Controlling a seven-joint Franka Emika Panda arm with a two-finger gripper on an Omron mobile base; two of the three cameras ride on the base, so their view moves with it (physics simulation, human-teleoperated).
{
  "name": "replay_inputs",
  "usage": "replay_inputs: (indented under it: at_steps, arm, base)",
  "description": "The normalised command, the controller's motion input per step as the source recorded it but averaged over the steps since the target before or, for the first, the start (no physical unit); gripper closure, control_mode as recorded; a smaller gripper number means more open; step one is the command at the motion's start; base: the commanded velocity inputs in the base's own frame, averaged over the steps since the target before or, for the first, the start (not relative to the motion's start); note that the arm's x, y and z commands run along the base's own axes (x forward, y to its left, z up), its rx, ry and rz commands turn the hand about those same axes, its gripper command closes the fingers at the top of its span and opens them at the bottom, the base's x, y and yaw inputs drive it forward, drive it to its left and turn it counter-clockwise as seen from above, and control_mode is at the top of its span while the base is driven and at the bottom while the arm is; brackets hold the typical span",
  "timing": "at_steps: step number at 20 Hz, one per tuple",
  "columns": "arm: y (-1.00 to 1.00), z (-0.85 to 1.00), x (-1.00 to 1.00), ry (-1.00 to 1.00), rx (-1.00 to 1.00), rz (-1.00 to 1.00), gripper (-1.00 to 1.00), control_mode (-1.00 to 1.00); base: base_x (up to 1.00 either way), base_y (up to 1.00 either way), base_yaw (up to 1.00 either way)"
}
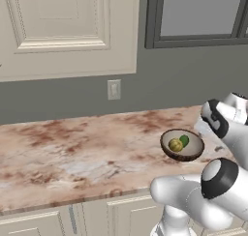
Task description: Place the bowl with the avocado and squash on the top shelf of the fridge. Place the bowl with the fishs on the second highest shelf of the fridge.
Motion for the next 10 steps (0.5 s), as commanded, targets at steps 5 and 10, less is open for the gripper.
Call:
replay_inputs:
  at_steps: [5,10]
  arm:
    - [0.02,-0.63,0.02,0.05,0.00,0.00,-1.00,-1.00]
    - [0.16,-0.34,0.09,0.00,0.00,-0.03,-1.00,-1.00]
  base:
    - [0.00,0.00,0.00]
    - [0.00,0.00,0.00]
